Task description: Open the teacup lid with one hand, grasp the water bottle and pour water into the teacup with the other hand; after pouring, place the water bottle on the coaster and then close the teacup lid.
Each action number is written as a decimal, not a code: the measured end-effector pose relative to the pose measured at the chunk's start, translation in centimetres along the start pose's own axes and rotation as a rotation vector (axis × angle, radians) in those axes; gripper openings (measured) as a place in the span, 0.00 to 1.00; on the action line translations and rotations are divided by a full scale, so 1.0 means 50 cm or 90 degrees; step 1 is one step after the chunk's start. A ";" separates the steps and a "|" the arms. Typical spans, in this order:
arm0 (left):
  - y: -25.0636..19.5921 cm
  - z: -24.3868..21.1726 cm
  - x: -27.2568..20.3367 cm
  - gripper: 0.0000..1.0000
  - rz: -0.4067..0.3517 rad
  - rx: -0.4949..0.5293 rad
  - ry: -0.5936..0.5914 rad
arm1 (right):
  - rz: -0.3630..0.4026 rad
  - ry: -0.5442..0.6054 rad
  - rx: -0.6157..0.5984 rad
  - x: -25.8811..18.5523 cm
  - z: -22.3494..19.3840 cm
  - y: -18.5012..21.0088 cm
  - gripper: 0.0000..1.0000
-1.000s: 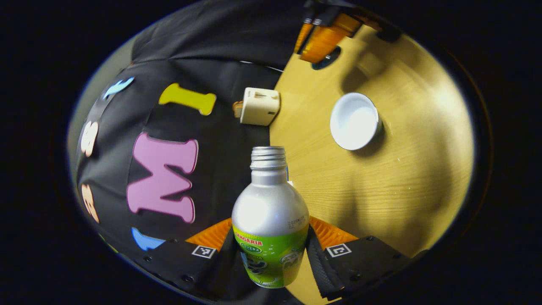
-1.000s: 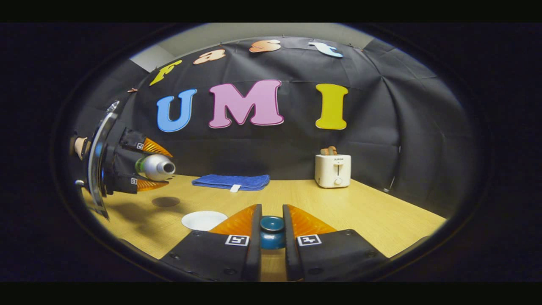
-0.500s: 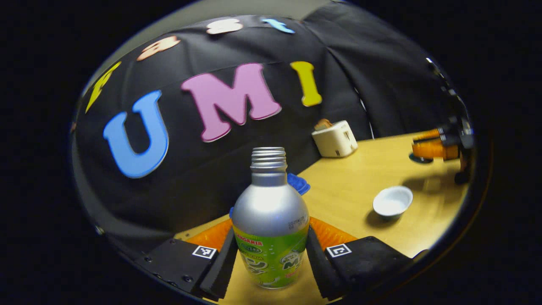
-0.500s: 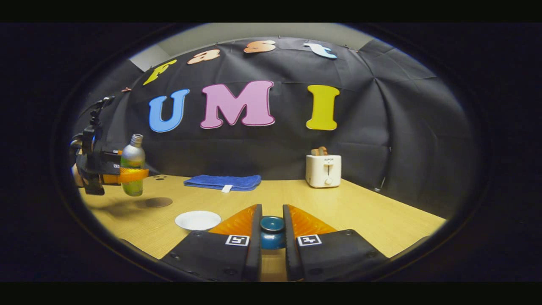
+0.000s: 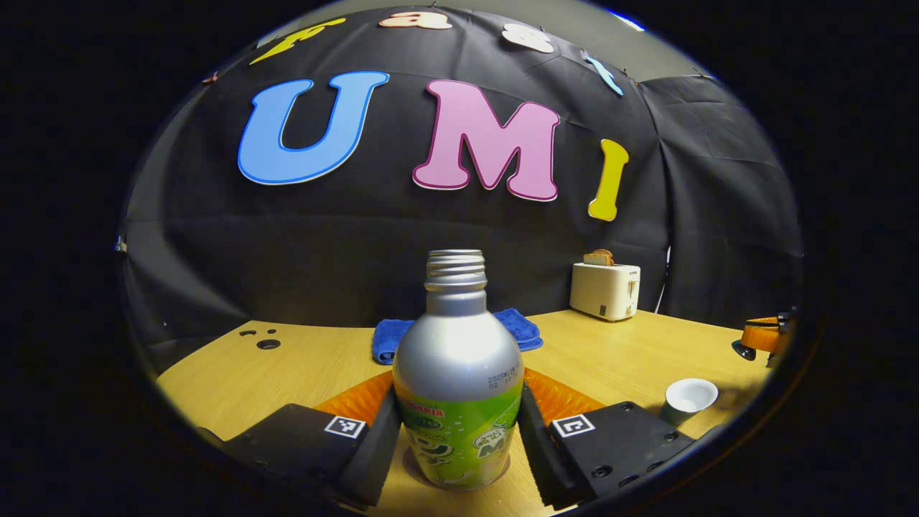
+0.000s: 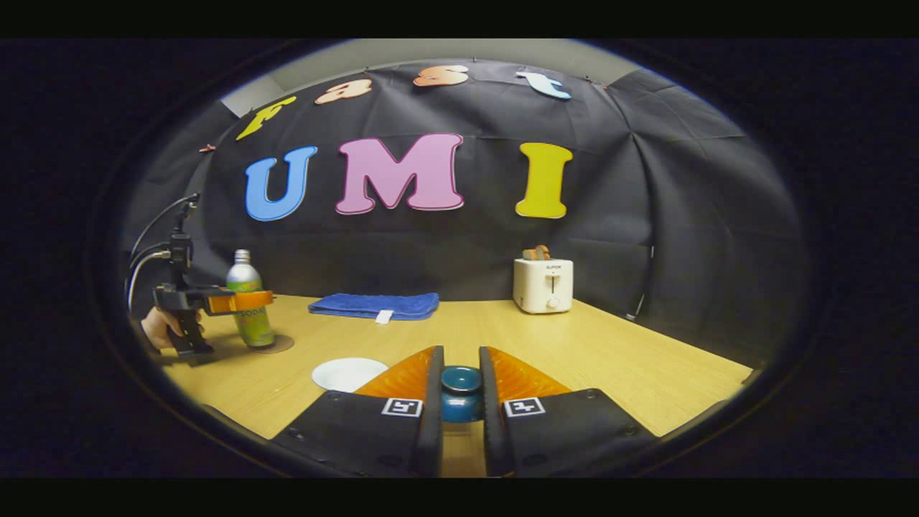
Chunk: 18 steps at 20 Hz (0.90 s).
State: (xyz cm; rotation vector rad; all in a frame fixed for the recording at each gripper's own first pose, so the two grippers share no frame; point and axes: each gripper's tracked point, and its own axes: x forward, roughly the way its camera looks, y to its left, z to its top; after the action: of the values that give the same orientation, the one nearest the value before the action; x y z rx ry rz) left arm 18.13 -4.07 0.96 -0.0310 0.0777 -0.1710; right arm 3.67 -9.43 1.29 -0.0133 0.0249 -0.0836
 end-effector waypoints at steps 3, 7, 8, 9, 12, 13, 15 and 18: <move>0.004 -0.001 -0.002 0.80 -0.004 0.003 -0.010 | 0.015 -0.004 0.002 0.001 0.014 0.025 0.30; 0.006 -0.004 -0.001 0.80 0.002 0.004 0.000 | 0.027 0.000 -0.019 0.002 0.015 0.043 0.22; 0.005 -0.006 -0.003 0.80 0.007 0.005 0.007 | 0.032 0.006 -0.015 0.004 0.008 0.050 0.27; 0.003 0.001 -0.005 0.80 0.006 0.004 0.003 | 0.034 0.013 -0.011 0.004 0.001 0.053 0.30; 0.006 -0.003 -0.005 0.82 -0.001 0.005 0.004 | 0.041 0.026 -0.006 0.005 -0.012 0.065 0.30; 0.005 -0.001 -0.003 0.83 -0.005 0.004 0.008 | 0.042 0.028 -0.008 0.006 -0.013 0.067 0.30; 0.006 -0.001 -0.003 0.84 -0.018 0.004 0.020 | 0.045 0.026 -0.012 0.006 -0.014 0.073 0.27; 0.011 -0.025 -0.013 0.99 -0.024 0.013 0.032 | 0.059 0.025 -0.020 0.002 -0.010 0.088 0.27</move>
State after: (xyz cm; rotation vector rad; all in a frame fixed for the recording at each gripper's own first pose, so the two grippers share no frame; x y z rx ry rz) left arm 17.48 -3.44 -0.24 -0.0079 0.1258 -0.2099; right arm 4.12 -5.05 0.72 -0.0417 0.0658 0.0100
